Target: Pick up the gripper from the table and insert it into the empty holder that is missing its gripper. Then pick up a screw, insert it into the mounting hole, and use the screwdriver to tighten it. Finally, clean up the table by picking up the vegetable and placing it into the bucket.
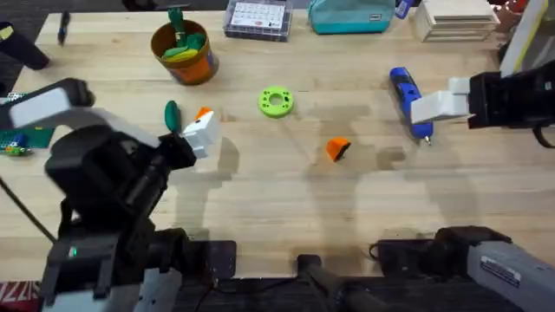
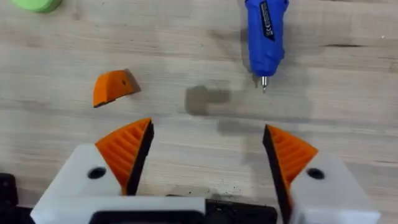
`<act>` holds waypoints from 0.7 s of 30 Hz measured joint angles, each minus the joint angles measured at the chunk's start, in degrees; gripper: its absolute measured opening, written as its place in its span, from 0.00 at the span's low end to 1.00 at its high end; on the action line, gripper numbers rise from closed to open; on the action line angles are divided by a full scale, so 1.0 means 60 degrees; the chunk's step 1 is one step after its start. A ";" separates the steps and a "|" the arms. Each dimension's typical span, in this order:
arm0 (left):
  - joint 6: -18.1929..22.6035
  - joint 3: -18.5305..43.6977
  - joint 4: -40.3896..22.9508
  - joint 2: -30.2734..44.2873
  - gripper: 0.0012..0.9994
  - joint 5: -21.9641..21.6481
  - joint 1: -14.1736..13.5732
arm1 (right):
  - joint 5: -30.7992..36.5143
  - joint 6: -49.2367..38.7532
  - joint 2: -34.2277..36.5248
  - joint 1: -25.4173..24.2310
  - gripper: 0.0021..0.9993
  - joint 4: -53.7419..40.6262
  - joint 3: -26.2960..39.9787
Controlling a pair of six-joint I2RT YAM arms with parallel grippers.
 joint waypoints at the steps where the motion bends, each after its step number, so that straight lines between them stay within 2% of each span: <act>1: -0.0042 -0.0034 0.0059 -0.0305 0.99 0.0000 -0.0004 | 0.0000 0.0000 0.0000 0.0000 0.99 0.0003 0.0000; 6: -0.0061 -0.0355 0.0178 -0.1773 0.99 0.0057 -0.0004 | 0.0000 0.0000 0.0000 0.0000 0.99 0.0000 0.0000; 10: -0.0092 -0.1047 0.0262 -0.2519 0.99 0.0323 -0.0002 | 0.0000 0.0000 0.0000 0.0000 0.99 0.0000 0.0000; 13: -0.0123 -0.1646 0.0811 -0.2855 0.99 0.0725 -0.0004 | 0.0000 0.0000 0.0000 0.0000 0.99 0.0000 0.0000; 16: -0.0083 -0.1875 0.1895 -0.2963 0.99 0.1163 -0.0089 | 0.0000 0.0000 0.0000 0.0000 0.99 0.0000 0.0000; 19: 0.0093 -0.2220 0.2810 -0.2993 0.99 0.1441 -0.0400 | 0.0000 0.0000 0.0000 0.0000 0.99 0.0000 0.0000; 21: 0.0249 -0.2380 0.2847 -0.2989 0.99 0.1563 -0.0641 | 0.0000 0.0000 0.0000 0.0000 0.99 0.0000 0.0000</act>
